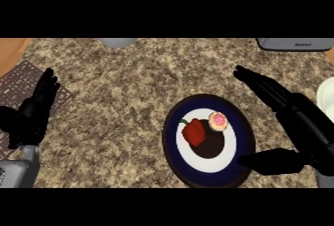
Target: Pick the bell pepper from the plate and place it in the bowl
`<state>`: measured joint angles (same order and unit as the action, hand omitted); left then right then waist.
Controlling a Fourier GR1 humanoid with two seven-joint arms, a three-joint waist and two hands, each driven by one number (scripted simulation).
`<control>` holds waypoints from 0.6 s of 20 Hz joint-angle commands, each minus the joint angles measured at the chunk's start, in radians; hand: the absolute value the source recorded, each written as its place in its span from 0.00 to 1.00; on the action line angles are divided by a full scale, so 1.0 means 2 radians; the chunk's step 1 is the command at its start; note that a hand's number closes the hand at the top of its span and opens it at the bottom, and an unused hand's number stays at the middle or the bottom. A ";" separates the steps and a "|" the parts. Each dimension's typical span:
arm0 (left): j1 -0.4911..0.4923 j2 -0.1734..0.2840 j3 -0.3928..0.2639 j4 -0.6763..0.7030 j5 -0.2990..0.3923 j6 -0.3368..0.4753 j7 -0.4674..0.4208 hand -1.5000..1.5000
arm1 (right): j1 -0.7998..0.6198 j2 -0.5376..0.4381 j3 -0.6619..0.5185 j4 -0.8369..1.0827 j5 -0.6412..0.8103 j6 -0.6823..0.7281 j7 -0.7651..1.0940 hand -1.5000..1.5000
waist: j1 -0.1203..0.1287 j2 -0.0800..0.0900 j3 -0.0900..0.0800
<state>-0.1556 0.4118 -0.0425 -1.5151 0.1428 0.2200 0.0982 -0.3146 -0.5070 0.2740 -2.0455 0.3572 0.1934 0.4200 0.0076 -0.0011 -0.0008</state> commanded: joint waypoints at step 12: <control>-0.002 -0.009 0.000 -0.014 -0.012 -0.012 0.014 0.50 | -0.229 0.067 0.079 0.208 -0.039 0.220 0.166 0.00 | 0.007 0.001 0.000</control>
<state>-0.1722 0.3950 -0.0399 -1.5201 0.1229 0.2072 0.1186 -0.6925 -0.4295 0.4078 -1.7526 0.2993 0.5527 0.7092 0.0201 0.0014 -0.0015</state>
